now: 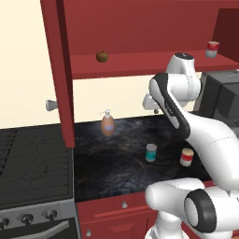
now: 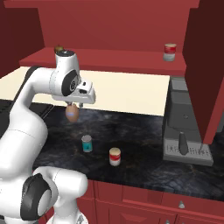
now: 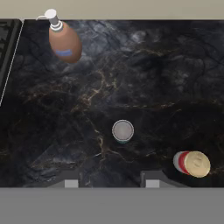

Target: Pick the cans from the counter and place them in their designated side in the cabinet.

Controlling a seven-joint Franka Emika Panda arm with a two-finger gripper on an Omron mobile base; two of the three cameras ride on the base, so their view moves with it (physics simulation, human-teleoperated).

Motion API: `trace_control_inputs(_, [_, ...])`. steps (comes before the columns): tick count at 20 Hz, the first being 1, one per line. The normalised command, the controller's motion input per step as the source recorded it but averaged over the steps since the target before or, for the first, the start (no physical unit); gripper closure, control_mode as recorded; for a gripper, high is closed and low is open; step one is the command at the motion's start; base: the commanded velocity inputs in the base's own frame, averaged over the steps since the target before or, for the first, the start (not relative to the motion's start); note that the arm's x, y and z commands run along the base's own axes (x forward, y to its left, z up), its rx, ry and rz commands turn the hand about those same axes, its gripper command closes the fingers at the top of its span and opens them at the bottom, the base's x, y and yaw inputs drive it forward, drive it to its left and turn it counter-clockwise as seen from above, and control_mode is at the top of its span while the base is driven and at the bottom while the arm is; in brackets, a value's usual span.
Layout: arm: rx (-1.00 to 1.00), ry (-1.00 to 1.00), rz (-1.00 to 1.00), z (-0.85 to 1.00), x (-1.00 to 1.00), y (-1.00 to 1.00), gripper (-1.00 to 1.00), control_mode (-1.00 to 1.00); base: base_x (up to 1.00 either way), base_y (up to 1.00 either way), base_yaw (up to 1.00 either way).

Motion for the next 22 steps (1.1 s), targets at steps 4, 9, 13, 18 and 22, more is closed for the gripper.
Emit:
trace_control_inputs(4, [0.00, 0.00, 0.00, 0.00, -0.02, 0.00, -1.00, -1.00, 0.00, 0.00, 0.00])
trace_control_inputs(9, [0.00, -0.01, 0.00, -0.20, -0.10, 0.00, -1.00, -1.00, 0.00, 0.00, 0.00])
trace_control_inputs(13, [-0.04, 0.00, 0.00, -0.33, -0.01, 0.00, -1.00, -1.00, 0.00, 0.00, 0.00])
trace_control_inputs(18, [-0.01, -0.01, 0.00, -0.17, 0.05, 0.00, -1.00, -1.00, 0.00, 0.00, 0.00])
trace_control_inputs(22, [0.00, -0.01, 0.00, -0.20, 0.06, 0.00, -1.00, -1.00, 0.00, 0.00, 0.00])
